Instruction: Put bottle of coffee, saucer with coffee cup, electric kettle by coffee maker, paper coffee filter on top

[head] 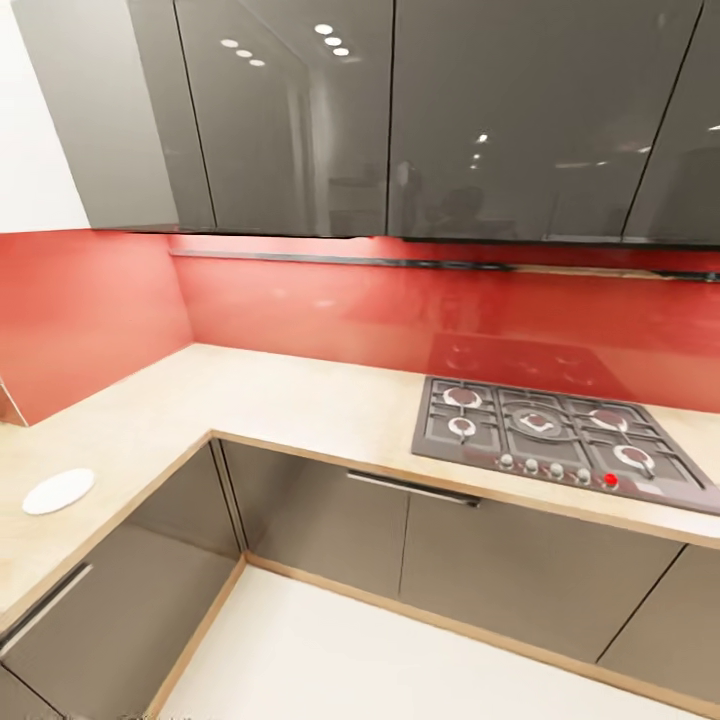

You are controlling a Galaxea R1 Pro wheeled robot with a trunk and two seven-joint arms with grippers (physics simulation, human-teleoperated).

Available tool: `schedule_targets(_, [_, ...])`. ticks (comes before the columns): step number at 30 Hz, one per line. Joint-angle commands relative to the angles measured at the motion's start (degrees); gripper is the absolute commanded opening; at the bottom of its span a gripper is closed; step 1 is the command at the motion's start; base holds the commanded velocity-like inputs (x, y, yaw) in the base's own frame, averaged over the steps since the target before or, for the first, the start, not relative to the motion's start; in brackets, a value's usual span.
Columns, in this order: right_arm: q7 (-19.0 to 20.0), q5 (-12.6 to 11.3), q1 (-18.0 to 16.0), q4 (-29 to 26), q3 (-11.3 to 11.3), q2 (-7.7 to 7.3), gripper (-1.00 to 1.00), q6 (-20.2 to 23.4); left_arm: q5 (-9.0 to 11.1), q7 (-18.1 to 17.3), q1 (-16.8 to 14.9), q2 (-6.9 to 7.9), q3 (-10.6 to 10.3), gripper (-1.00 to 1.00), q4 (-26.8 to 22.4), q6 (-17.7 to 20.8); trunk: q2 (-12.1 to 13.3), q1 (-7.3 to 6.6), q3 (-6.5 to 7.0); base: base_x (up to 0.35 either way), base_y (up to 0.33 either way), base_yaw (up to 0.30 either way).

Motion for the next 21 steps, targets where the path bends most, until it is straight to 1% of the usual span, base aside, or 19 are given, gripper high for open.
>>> schedule_targets(1, [-0.1,0.6,-0.1,0.1,-0.4,0.02,1.00,-0.2,-0.5,0.3,-0.1,-0.02,-0.1,1.00,0.0,0.1,-0.1,0.04,-0.12,0.039,-0.023,0.276])
schedule_targets(21, [-0.1,0.6,0.0,0.1,-0.4,0.02,1.00,-0.2,-0.5,0.3,-0.1,-0.02,-0.1,1.00,0.0,0.1,-0.1,0.04,-0.12,0.004,-0.002,0.276])
